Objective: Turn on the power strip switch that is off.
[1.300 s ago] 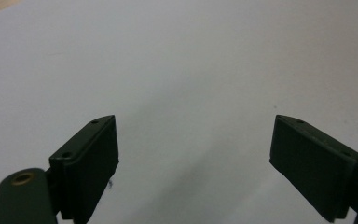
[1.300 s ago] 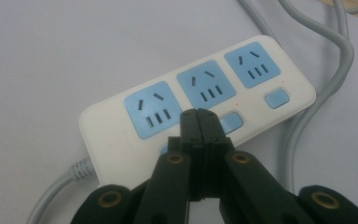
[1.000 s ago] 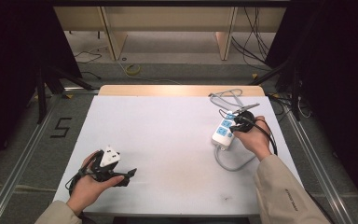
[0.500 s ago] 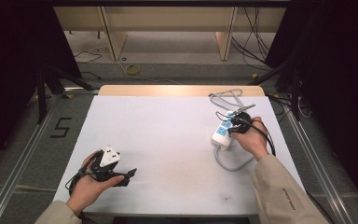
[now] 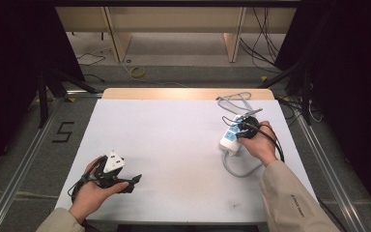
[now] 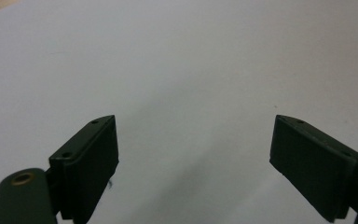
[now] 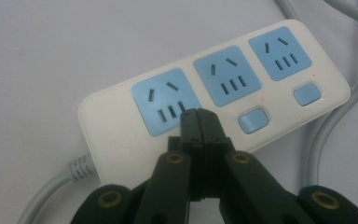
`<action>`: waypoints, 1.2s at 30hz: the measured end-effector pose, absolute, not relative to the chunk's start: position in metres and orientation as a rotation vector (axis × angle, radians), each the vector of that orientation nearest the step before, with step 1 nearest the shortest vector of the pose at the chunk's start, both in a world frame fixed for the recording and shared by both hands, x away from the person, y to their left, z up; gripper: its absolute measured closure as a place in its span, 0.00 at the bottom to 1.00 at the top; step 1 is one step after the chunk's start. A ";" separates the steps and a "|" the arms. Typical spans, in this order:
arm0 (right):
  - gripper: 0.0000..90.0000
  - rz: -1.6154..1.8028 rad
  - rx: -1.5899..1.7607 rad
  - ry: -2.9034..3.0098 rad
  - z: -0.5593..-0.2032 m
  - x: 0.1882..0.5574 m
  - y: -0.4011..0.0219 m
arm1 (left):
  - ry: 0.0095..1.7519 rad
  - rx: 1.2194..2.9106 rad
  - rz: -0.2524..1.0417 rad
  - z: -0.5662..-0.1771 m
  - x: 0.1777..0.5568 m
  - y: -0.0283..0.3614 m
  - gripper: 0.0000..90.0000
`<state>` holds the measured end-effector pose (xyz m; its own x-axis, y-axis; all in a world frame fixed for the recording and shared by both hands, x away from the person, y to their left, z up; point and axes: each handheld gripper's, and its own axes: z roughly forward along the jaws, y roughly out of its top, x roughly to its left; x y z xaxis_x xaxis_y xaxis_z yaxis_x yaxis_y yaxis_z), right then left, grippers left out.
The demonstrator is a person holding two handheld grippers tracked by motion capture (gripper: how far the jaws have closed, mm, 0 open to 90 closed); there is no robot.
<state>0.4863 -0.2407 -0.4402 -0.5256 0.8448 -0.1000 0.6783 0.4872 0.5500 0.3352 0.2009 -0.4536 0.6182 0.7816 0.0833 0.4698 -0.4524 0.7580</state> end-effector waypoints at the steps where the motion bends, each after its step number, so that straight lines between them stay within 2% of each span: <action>1: 1.00 0.649 1.282 2.378 -0.440 0.486 -0.241 | 0.979 2.125 0.558 -0.454 0.335 0.201 0.17; 36: 1.00 0.709 1.312 2.360 -0.446 0.484 -0.245 | 0.979 2.122 0.567 -0.453 0.335 0.200 0.17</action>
